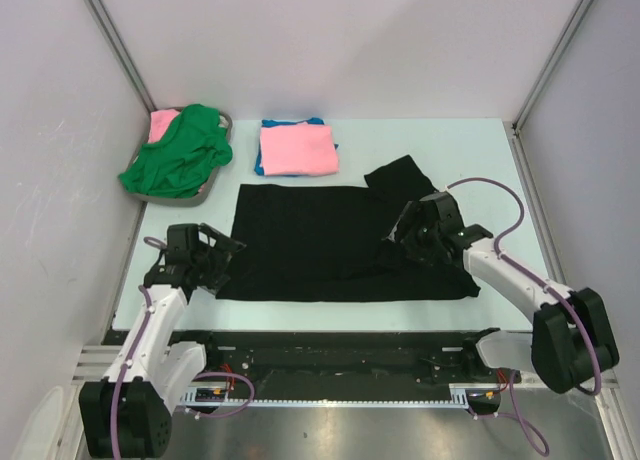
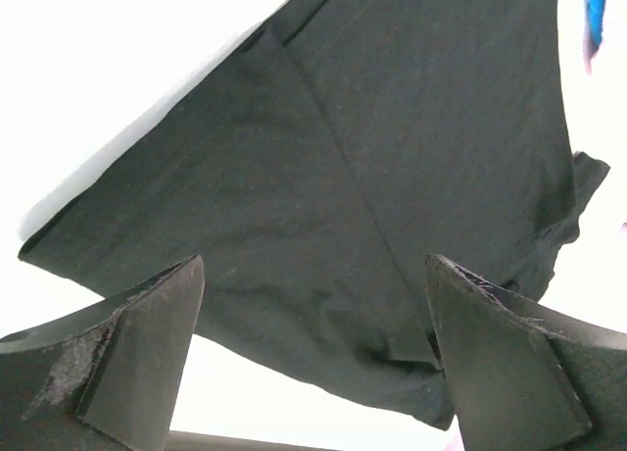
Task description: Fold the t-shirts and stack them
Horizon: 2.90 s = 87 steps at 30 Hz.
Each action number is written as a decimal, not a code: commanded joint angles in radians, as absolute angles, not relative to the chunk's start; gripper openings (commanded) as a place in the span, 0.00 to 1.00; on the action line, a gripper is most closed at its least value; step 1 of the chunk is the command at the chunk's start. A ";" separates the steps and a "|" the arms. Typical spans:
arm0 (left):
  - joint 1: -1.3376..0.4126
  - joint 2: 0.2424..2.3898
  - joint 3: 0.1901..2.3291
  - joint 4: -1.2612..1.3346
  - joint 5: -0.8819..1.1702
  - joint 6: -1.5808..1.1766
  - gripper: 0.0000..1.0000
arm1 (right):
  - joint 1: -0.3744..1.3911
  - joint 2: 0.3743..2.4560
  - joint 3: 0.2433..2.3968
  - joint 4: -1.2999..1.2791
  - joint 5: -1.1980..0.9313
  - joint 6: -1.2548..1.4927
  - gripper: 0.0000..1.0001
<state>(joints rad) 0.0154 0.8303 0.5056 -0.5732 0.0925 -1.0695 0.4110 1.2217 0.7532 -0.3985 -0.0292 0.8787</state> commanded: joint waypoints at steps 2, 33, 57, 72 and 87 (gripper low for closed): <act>0.017 0.882 0.557 -0.454 0.115 -1.029 0.98 | 0.423 1.302 0.759 -0.250 -0.137 0.942 0.78; 0.018 0.951 0.454 -0.336 0.143 -1.032 0.97 | 0.442 1.295 0.595 -0.213 -0.084 0.983 0.30; 0.038 0.963 0.436 -0.330 0.137 -1.014 0.97 | 0.456 1.468 0.770 0.041 -0.123 0.925 0.00; 0.060 0.962 0.425 -0.328 0.147 -0.980 0.97 | 0.358 1.381 0.861 0.137 -0.175 0.790 1.00; 0.054 1.325 0.800 -0.314 0.190 -0.779 1.00 | 0.080 1.483 1.110 -0.193 0.032 0.542 1.00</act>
<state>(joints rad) 0.0540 1.2522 0.6262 -0.3294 0.1810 -0.8707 0.0834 1.3651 0.9829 -0.1020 -0.0433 0.6167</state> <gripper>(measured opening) 0.996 0.994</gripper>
